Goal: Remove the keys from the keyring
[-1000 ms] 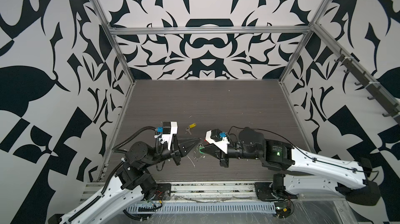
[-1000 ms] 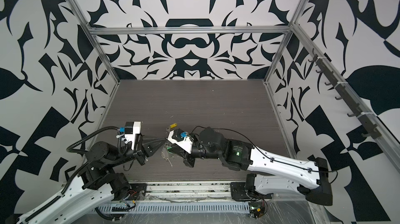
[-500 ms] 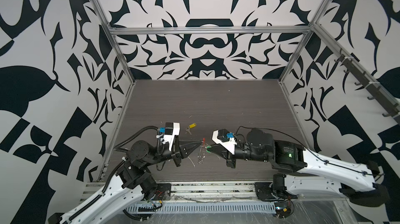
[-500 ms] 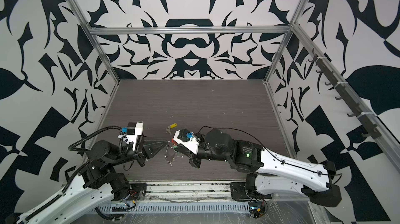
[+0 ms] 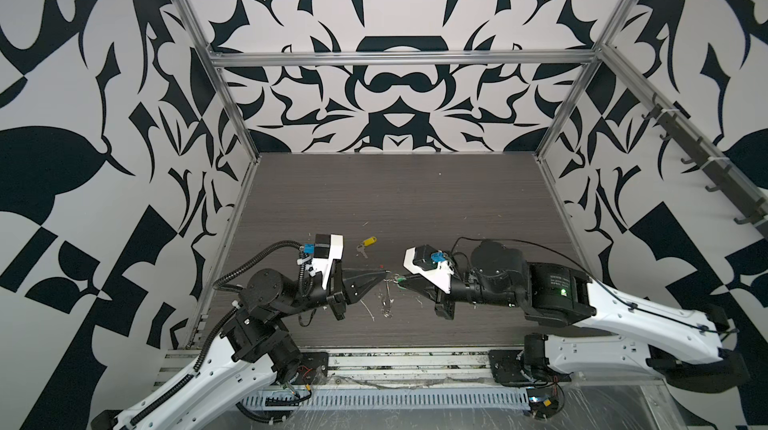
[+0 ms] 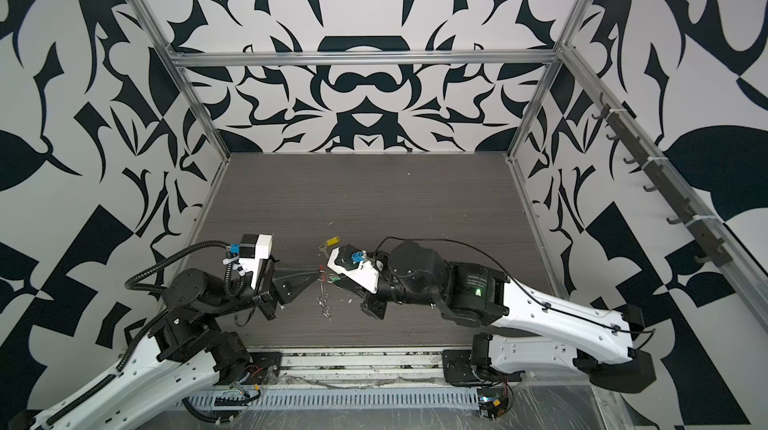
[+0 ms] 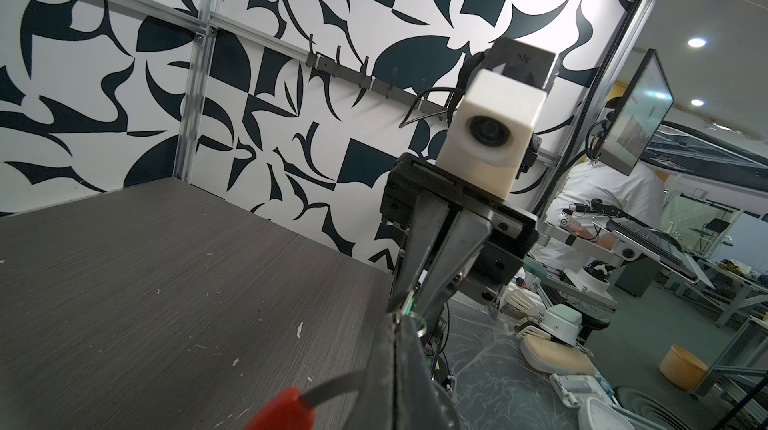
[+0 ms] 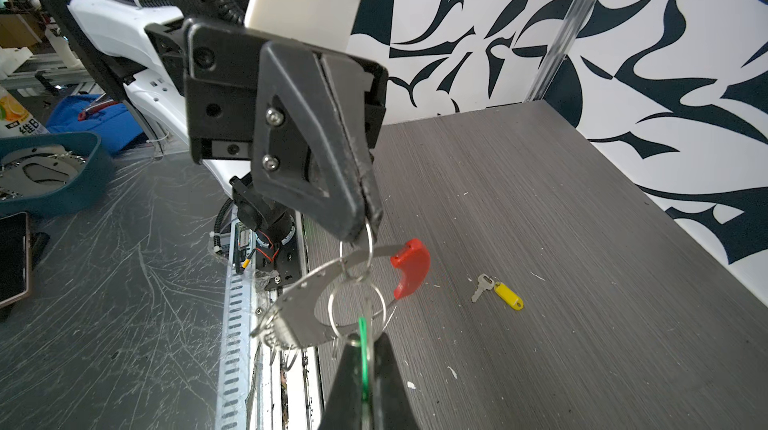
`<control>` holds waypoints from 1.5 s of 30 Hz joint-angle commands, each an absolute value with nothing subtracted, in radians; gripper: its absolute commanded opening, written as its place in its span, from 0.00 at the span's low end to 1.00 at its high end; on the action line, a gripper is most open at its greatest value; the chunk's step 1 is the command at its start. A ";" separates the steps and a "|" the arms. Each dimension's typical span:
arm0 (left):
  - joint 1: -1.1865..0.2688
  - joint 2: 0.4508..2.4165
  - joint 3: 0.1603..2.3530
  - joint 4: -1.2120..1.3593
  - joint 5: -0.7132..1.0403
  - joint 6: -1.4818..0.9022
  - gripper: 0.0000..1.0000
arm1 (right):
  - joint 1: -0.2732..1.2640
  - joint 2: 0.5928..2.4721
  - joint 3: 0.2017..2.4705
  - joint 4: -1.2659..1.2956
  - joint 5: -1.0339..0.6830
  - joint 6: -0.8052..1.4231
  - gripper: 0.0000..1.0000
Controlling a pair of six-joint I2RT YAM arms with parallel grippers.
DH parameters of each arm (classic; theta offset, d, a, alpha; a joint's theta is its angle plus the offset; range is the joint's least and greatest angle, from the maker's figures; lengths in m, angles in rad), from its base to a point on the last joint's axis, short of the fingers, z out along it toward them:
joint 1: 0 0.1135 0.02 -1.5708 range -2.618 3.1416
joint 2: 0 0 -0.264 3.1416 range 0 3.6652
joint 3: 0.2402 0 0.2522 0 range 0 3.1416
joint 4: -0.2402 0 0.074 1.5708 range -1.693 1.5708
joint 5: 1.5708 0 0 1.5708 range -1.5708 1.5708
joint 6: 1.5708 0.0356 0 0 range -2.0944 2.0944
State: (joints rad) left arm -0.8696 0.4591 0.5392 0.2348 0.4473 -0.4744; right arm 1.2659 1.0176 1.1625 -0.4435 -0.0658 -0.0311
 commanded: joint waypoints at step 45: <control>-0.862 0.465 0.601 0.258 0.272 -0.328 0.00 | 1.307 1.004 0.994 -0.250 0.180 -0.075 0.00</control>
State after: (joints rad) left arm -0.8654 0.4725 0.5884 0.1448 0.3748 -0.3664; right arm 1.3052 1.0065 1.0203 -0.2420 0.0956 -0.0788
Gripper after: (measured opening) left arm 0.046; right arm 0.058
